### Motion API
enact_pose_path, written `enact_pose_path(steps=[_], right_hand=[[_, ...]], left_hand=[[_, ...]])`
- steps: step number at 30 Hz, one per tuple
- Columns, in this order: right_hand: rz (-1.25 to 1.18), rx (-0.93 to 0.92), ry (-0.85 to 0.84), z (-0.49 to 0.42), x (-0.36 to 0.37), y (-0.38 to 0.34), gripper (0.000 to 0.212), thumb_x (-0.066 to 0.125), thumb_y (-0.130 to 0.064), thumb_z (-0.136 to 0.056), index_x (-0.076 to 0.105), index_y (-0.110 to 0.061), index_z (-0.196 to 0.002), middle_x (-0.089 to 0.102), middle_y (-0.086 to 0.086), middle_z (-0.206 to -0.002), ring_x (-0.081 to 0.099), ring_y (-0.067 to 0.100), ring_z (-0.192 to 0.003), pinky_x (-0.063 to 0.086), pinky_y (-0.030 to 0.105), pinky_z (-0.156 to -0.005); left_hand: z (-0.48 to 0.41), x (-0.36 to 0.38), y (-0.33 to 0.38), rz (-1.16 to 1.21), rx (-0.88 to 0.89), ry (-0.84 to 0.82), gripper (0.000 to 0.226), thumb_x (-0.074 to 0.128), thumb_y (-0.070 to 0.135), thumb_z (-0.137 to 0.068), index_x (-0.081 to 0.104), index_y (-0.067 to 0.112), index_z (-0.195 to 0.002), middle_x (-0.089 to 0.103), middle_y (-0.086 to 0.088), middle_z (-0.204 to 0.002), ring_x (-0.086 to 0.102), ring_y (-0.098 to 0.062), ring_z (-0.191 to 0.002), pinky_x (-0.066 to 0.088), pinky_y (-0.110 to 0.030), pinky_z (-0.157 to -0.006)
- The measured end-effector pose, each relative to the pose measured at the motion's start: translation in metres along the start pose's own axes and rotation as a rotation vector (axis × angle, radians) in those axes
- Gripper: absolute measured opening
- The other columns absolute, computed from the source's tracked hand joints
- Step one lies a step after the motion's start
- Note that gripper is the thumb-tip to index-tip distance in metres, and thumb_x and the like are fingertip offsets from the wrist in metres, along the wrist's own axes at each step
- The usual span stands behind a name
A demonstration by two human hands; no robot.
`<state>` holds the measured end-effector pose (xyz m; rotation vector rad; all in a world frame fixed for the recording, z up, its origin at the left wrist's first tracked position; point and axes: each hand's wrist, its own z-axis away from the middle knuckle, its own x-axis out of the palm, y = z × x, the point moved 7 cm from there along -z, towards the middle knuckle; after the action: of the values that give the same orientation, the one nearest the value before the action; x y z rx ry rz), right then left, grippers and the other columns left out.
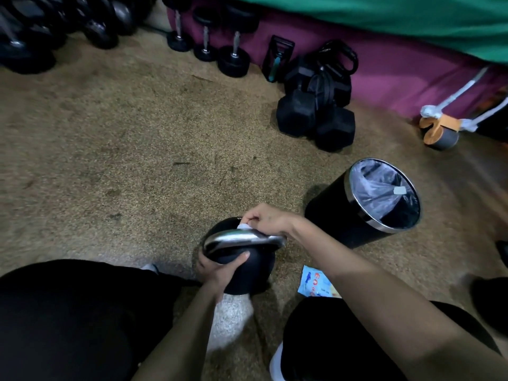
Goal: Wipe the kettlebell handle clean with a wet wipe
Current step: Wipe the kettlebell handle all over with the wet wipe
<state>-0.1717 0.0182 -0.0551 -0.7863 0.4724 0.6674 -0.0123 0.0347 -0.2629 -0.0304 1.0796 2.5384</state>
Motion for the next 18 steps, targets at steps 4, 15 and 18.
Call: enact_pose_path(steps=[4, 15, 18], right_hand=[[-0.151, 0.027, 0.077, 0.003, -0.006, 0.014, 0.023, 0.055, -0.013, -0.090, 0.072, -0.025, -0.100, 0.071, -0.003, -0.100, 0.060, 0.010, -0.087, 0.048, 0.028, -0.084], [0.008, 0.111, -0.054, -0.001, 0.004, -0.004, 0.034, 0.043, -0.008, -0.090, 0.071, -0.026, -0.095, 0.069, -0.003, -0.099, 0.064, 0.017, -0.091, 0.050, 0.026, -0.078], [-0.037, 0.053, -0.014, 0.008, -0.007, -0.003, 0.028, 0.050, -0.010, -0.092, 0.072, -0.026, -0.098, 0.069, -0.005, -0.102, 0.062, 0.014, -0.095, 0.050, 0.028, -0.082]], left_hand=[[0.010, -0.001, 0.010, 0.010, 0.007, -0.012, 0.176, 0.087, 0.075, -0.008, 0.030, 0.020, -0.166, 0.039, -0.010, -0.170, 0.041, -0.031, -0.157, 0.036, -0.048, -0.129], [0.018, -0.004, 0.017, -0.048, -0.014, -0.006, 0.175, 0.088, 0.073, -0.016, 0.024, 0.019, -0.169, 0.033, -0.011, -0.173, 0.032, -0.030, -0.162, 0.030, -0.047, -0.132], [0.018, -0.005, 0.017, -0.041, -0.002, -0.003, 0.177, 0.084, 0.077, -0.012, 0.025, 0.021, -0.169, 0.032, -0.011, -0.173, 0.033, -0.030, -0.161, 0.031, -0.048, -0.132]])
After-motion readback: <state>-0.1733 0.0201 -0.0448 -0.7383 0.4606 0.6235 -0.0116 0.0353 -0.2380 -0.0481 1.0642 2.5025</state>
